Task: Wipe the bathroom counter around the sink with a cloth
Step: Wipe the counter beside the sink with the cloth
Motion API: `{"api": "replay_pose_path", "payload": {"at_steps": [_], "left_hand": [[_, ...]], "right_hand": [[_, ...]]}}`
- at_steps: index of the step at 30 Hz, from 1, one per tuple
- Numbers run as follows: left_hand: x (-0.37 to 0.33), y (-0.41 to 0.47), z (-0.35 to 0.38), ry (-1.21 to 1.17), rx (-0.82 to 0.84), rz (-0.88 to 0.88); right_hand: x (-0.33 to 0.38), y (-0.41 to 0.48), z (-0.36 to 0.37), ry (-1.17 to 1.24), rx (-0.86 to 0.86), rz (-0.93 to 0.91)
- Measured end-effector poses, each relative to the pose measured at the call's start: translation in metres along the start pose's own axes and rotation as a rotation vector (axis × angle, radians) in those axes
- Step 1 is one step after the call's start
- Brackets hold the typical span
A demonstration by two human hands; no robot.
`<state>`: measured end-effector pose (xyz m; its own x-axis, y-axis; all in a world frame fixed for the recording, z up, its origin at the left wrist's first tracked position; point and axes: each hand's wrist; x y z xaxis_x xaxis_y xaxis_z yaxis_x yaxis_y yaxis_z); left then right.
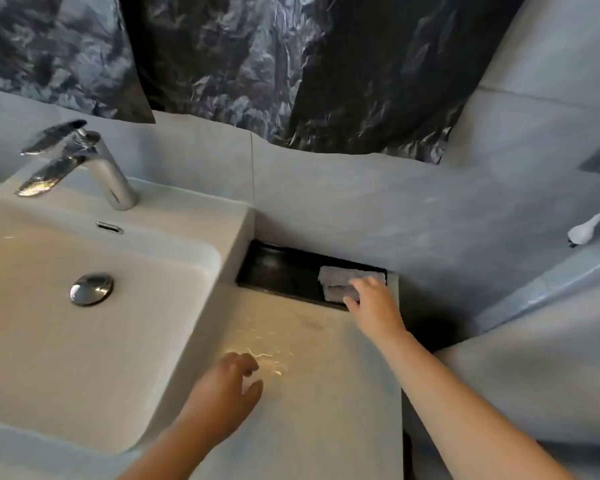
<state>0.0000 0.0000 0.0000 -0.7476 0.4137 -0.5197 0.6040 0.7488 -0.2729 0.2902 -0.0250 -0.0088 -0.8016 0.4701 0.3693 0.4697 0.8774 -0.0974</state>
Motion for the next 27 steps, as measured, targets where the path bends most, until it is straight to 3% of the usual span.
{"api": "replay_pose_path", "payload": {"at_steps": [7, 13, 18, 22, 27], "left_hand": [[0.009, 0.044, 0.020, 0.039, -0.075, -0.043], [0.030, 0.054, 0.032, 0.087, -0.104, 0.002], [0.039, 0.049, 0.040, 0.100, -0.132, 0.006], [0.046, 0.044, 0.043, 0.101, -0.124, -0.030], [0.049, 0.037, 0.042, 0.077, -0.087, -0.017]], "right_hand": [[-0.035, 0.056, 0.029, -0.113, 0.113, -0.113], [-0.055, 0.069, 0.041, -0.204, -0.083, -0.283], [-0.053, 0.075, 0.051, -0.172, -0.219, -0.318], [-0.041, 0.076, 0.047, -0.048, -0.243, -0.260], [-0.001, 0.045, 0.033, 0.177, -0.395, -0.255]]}}
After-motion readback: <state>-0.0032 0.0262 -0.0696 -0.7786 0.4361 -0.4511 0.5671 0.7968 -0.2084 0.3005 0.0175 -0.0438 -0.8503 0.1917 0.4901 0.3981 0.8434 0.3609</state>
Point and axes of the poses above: each hand's wrist, its own y-axis towards the middle knuckle, its own z-axis out of the palm, x = y × z, and after that the axes turned 2 degrees about y, right-handed
